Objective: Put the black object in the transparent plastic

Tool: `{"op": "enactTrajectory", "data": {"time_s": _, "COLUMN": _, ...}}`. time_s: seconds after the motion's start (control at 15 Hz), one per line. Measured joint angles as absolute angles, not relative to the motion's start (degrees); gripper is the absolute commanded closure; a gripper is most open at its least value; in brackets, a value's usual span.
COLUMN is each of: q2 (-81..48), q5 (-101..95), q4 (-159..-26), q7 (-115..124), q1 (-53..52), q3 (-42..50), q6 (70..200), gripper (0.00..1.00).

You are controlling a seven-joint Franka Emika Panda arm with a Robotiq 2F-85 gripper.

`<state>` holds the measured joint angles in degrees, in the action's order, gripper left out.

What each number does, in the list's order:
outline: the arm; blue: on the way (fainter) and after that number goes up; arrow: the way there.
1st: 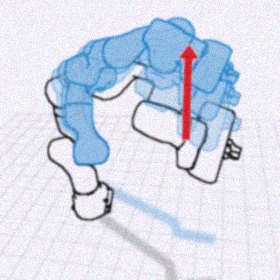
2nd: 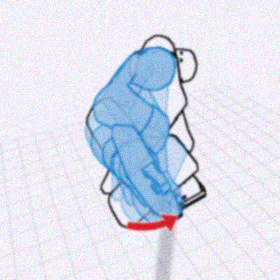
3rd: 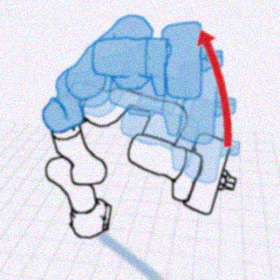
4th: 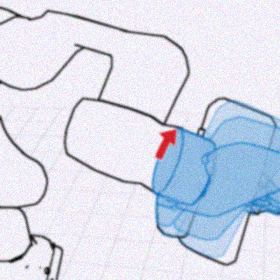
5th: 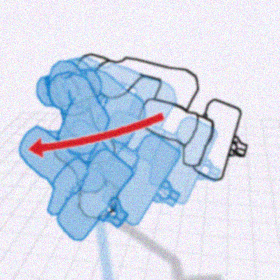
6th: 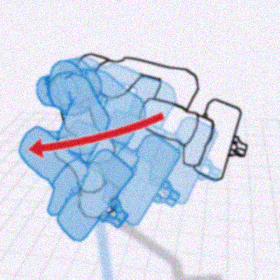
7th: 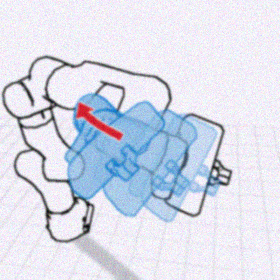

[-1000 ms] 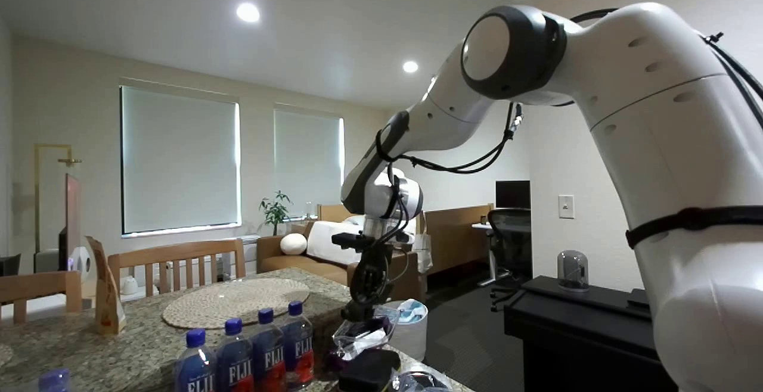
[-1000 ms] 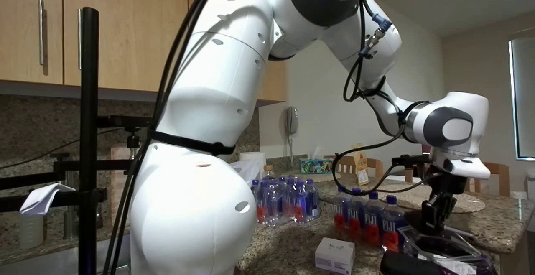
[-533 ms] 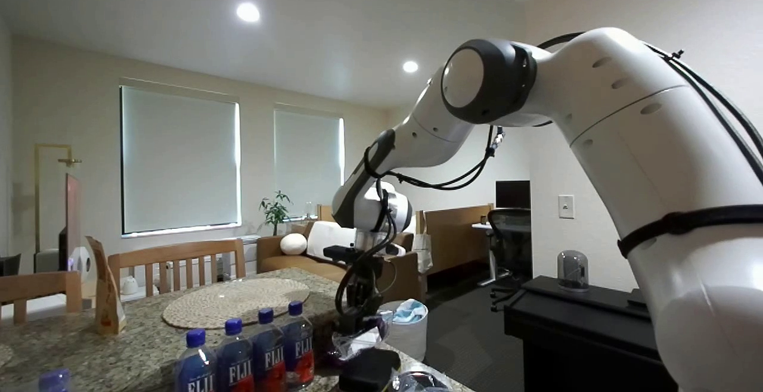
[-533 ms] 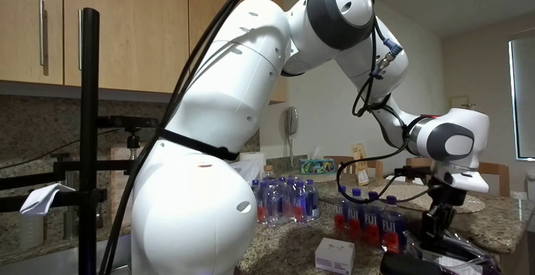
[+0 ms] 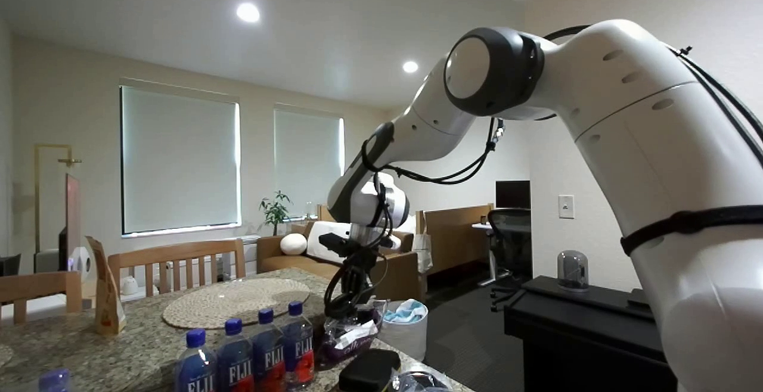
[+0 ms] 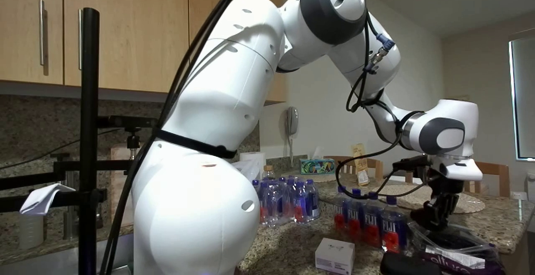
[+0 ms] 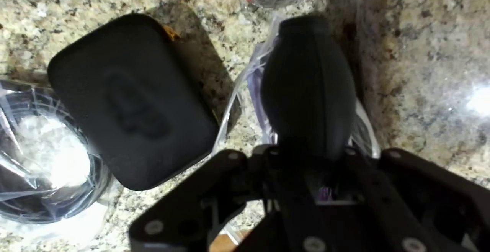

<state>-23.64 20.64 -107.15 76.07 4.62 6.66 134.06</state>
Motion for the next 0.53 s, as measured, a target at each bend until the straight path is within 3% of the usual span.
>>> {"op": "enactTrajectory", "data": {"time_s": 0.53, "q2": -17.81, "q5": 28.08, "q4": -114.02, "q7": 71.78, "q1": 5.30, "q3": 4.99, "q6": 132.26, "gripper": 0.91}}
